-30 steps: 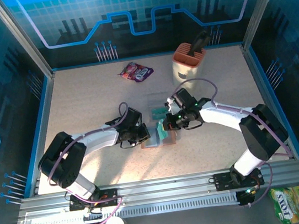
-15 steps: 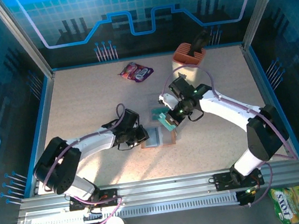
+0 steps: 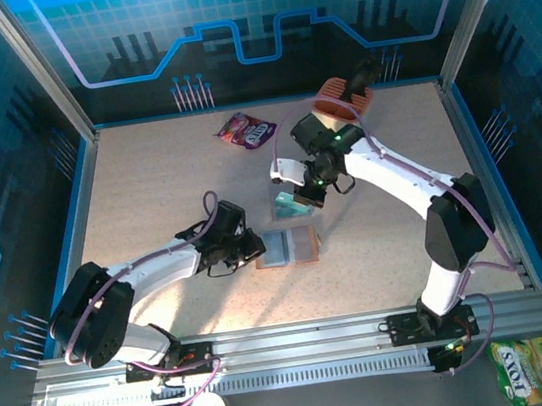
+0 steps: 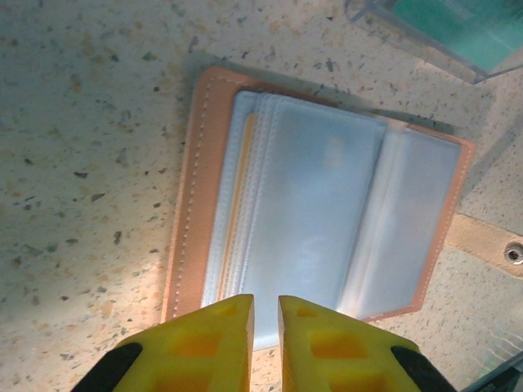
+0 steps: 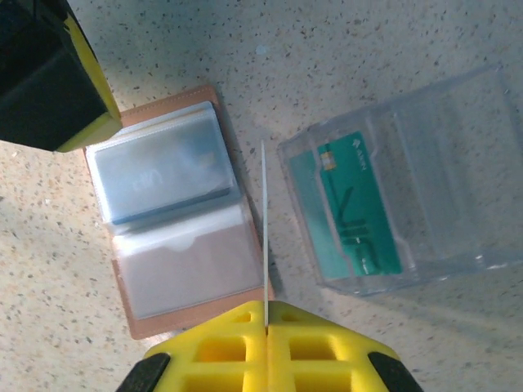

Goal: Take the credit cards out of the card holder

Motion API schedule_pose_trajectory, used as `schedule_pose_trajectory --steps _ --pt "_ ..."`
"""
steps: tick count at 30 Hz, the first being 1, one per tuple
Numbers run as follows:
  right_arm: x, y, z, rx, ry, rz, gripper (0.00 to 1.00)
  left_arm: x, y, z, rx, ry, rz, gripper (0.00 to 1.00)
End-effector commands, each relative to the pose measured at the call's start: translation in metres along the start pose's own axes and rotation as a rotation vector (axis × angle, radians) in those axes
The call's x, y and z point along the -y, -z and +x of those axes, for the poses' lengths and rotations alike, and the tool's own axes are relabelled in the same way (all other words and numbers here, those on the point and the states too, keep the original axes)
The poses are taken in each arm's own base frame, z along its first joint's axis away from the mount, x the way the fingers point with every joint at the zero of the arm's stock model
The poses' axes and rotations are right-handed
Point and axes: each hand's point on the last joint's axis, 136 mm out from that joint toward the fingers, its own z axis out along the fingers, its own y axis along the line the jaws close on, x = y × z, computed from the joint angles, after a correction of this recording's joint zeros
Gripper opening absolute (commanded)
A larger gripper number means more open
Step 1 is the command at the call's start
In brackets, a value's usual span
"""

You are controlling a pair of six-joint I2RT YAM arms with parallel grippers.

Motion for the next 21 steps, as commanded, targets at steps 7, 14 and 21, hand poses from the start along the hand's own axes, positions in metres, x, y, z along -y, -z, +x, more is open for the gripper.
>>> schedule_pose_trajectory --steps 7,14,21 --pt "0.033 -0.009 0.008 -0.157 0.169 -0.019 0.00 -0.011 0.005 -0.001 0.024 0.010 -0.015 0.16" --pt "0.049 -0.018 0.001 -0.181 0.188 -0.039 0.00 -0.015 0.006 -0.002 0.028 0.016 -0.019 0.17" --pt "0.050 -0.034 0.000 -0.190 0.184 -0.083 0.00 -0.020 0.007 -0.004 0.031 0.027 -0.026 0.17"
